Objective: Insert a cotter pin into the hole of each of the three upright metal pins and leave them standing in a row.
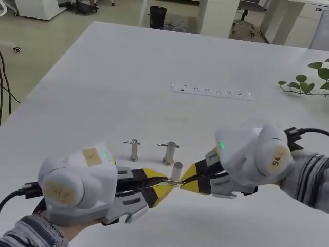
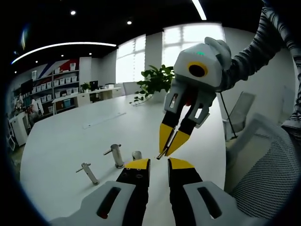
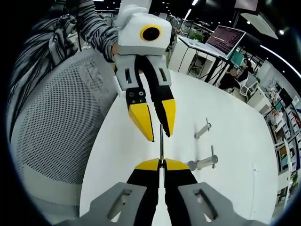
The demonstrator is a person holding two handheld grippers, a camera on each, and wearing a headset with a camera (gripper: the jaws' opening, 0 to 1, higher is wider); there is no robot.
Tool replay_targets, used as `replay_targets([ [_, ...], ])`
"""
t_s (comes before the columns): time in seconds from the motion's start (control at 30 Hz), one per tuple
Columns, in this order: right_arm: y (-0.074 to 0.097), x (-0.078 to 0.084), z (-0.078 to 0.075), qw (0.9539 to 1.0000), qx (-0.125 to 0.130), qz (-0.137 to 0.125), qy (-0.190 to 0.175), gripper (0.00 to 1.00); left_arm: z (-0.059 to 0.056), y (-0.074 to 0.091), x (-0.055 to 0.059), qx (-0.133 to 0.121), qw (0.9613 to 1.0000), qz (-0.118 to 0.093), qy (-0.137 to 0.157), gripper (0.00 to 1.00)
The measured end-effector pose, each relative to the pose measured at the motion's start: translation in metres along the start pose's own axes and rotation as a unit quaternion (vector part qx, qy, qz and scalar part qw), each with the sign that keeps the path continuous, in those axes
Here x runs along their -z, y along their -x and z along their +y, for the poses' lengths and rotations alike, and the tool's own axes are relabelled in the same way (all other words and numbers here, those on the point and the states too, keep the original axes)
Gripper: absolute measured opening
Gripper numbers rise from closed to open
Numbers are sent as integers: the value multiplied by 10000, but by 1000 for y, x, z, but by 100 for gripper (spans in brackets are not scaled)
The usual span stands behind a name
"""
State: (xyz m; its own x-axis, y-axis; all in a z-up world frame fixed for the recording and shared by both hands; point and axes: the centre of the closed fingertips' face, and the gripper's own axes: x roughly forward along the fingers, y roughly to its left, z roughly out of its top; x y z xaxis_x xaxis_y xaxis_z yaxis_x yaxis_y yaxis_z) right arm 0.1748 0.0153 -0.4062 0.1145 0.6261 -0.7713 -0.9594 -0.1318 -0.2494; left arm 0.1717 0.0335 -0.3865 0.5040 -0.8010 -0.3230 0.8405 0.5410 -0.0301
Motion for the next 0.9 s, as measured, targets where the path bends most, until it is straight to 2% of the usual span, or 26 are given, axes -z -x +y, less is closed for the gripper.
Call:
replay_targets([
  [0.17, -1, 16, -11, 9995, 194, 216, -94, 0, 8, -9, 5, -277, 9995, 95, -73, 16],
  [0.27, -1, 24, -18, 9990, 278, 288, -185, 0, 12, -15, 5, -408, 9990, 85, -137, 20],
  [0.4, -2, 36, -26, 9982, 368, 383, -280, 0, 18, -24, 8, -599, 9976, 194, -289, 26],
  [0.6, -4, 51, -35, 9972, 411, 514, -341, 0, 29, -33, 16, -812, 9962, 286, -155, 27],
  [0.77, -8, 62, -37, 9965, 397, 621, -385, 0, 40, -39, 23, -1045, 9939, 333, 76, 28],
  [0.9, -10, 69, -36, 9960, 360, 704, -412, 0, 45, -45, 28, -1113, 9929, 348, 240, 27],
])
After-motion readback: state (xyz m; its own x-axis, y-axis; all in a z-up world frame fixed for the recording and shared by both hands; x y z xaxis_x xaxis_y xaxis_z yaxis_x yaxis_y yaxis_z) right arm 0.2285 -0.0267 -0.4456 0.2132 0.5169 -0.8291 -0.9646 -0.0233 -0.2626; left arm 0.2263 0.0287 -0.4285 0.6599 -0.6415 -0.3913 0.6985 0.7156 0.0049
